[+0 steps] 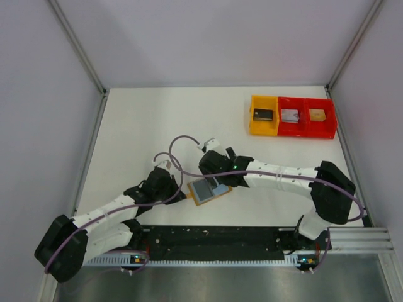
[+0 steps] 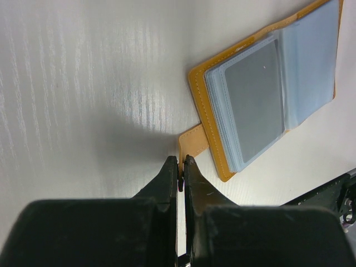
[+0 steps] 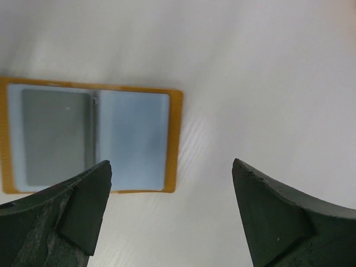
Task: Take the credit cards out of the card holder
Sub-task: Remove the credit card from the card holder.
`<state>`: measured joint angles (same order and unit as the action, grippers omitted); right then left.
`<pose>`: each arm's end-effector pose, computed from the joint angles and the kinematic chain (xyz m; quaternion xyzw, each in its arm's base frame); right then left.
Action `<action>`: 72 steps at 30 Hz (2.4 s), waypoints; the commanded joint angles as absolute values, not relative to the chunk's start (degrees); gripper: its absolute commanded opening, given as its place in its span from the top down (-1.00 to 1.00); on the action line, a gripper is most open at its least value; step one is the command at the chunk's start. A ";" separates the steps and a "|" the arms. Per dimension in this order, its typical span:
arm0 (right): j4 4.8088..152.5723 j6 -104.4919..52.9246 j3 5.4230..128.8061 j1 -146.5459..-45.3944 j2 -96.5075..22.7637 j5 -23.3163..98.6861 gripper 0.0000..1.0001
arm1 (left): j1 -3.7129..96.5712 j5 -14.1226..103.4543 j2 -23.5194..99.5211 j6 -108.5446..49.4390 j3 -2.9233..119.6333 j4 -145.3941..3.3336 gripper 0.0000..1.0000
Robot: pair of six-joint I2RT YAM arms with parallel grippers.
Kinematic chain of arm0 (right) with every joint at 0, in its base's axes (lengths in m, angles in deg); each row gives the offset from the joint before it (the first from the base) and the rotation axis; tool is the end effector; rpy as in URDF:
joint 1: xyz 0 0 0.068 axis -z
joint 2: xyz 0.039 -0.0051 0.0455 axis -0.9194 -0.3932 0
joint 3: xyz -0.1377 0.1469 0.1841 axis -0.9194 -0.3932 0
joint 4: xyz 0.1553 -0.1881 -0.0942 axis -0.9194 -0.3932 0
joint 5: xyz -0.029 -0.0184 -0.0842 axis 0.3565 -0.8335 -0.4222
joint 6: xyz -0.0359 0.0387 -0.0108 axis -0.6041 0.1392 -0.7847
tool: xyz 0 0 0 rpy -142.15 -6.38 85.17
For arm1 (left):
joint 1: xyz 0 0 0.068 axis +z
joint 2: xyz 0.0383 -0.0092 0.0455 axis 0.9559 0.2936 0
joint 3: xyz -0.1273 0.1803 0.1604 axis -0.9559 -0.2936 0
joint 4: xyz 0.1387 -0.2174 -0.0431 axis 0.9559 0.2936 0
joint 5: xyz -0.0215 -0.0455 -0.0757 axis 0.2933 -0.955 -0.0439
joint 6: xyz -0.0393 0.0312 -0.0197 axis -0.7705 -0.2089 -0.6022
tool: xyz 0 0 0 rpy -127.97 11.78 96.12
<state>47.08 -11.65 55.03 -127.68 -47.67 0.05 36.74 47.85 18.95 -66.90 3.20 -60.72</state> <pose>0.1737 0.2746 0.2227 -0.2568 0.9006 -0.0283 0.3496 0.1395 -0.1060 0.1436 -0.0874 0.9273 -0.2750 0.2385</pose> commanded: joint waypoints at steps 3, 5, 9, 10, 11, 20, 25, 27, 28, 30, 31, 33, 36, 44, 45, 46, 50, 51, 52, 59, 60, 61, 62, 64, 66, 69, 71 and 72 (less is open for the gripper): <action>53.97 -14.58 59.76 -132.32 -50.87 7.72 -0.86 | 36.63 47.92 17.97 -66.31 2.71 -61.46 1.00; 53.97 -14.75 61.26 -133.46 -53.69 7.28 -0.89 | 36.72 47.83 17.88 -66.31 2.71 -61.37 1.00; 54.24 -14.67 63.64 -134.61 -57.21 8.07 -0.91 | 36.63 47.92 17.44 -66.40 2.36 -61.28 1.00; 54.32 -14.67 64.07 -134.87 -58.00 8.16 -0.91 | 36.72 47.92 17.35 -66.49 2.27 -61.37 1.00; 54.32 -14.67 64.25 -135.04 -58.62 8.25 -0.91 | 36.63 47.92 17.35 -66.40 2.27 -61.37 1.00; 54.32 -14.32 64.96 -135.57 -61.78 9.21 -0.91 | 36.63 47.65 17.88 -66.49 2.45 -61.72 1.00; 54.32 -14.23 64.61 -135.57 -63.19 8.16 -0.91 | 36.72 47.57 18.14 -66.40 2.62 -61.72 1.00; 54.15 -14.23 64.34 -135.57 -63.63 7.81 -0.91 | 36.72 47.65 17.88 -66.40 2.53 -61.54 1.00; 54.15 -14.23 64.34 -135.49 -63.89 7.72 -0.91 | 36.72 47.65 17.79 -66.40 2.53 -61.46 1.00; 53.98 -14.23 64.25 -135.57 -64.07 7.20 -0.91 | 36.72 47.65 17.79 -66.31 2.53 -61.46 1.00; 53.80 -14.23 64.17 -135.57 -64.16 6.84 -0.91 | 36.63 47.74 17.79 -66.31 2.53 -61.46 1.00; 53.62 -14.58 64.08 -135.49 -63.98 5.88 -0.91 | 36.72 47.74 17.88 -66.31 2.53 -61.45 1.00; 52.92 -14.76 63.82 -135.57 -63.98 3.94 -0.91 | 36.72 47.74 17.79 -66.31 2.45 -61.28 1.00; 52.66 -14.49 63.11 -135.57 -64.60 3.94 -0.91 | 36.72 47.92 17.70 -66.40 2.01 -61.37 1.00; 52.66 -14.14 63.20 -135.49 -64.51 4.55 -0.91 | 36.72 48.18 17.62 -66.40 1.92 -61.45 1.00; 52.74 -14.05 63.46 -135.49 -64.42 4.99 -0.91 | 36.72 48.35 17.79 -66.31 1.74 -61.54 1.00; 52.83 -13.44 64.08 -135.57 -63.55 6.66 -0.91 | 36.63 48.53 18.32 -66.23 1.39 -61.81 1.00; 52.74 -13.26 64.17 -135.57 -63.20 6.75 -0.91 | 36.63 48.62 18.32 -66.23 1.30 -61.81 0.99; 52.83 -13.18 64.34 -135.49 -63.11 7.10 -0.91 | 36.72 48.71 18.32 -66.31 1.13 -61.98 1.00; 52.83 -12.65 64.96 -135.57 -62.05 8.51 -0.91 | 36.63 48.62 18.14 -66.23 1.04 -61.98 1.00; 52.83 -12.73 64.87 -135.49 -62.14 8.16 -0.91 | 36.63 48.71 18.14 -66.23 1.04 -61.98 1.00; 52.92 -12.73 64.87 -135.49 -62.23 7.55 -0.91 | 36.63 48.71 18.14 -66.23 1.04 -61.90 1.00; 52.83 -13.00 64.61 -135.49 -62.31 6.93 -0.91 | 36.72 48.62 18.05 -66.23 1.04 -61.90 0.99; 52.74 -13.26 64.17 -135.57 -62.40 5.97 -0.91 | 36.63 48.79 17.79 -66.31 1.04 -61.72 1.00; 52.74 -13.53 63.64 -135.57 -62.75 4.91 -0.91 | 36.63 48.88 17.62 -66.23 1.04 -61.54 1.00; 52.39 -13.70 63.29 -135.57 -63.28 3.94 -0.91 | 36.72 49.06 17.18 -66.23 1.13 -61.19 0.99; 52.13 -13.88 63.20 -135.57 -63.63 3.59 -0.91 | 36.63 49.06 17.09 -66.23 1.21 -60.93 1.00; 51.95 -14.05 63.20 -135.49 -63.81 2.98 -0.91 | 36.72 49.15 17.00 -66.23 1.22 -60.93 1.00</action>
<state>52.57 -13.48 62.79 -135.05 -63.14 6.08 36.88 48.09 17.88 -67.32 1.91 -61.18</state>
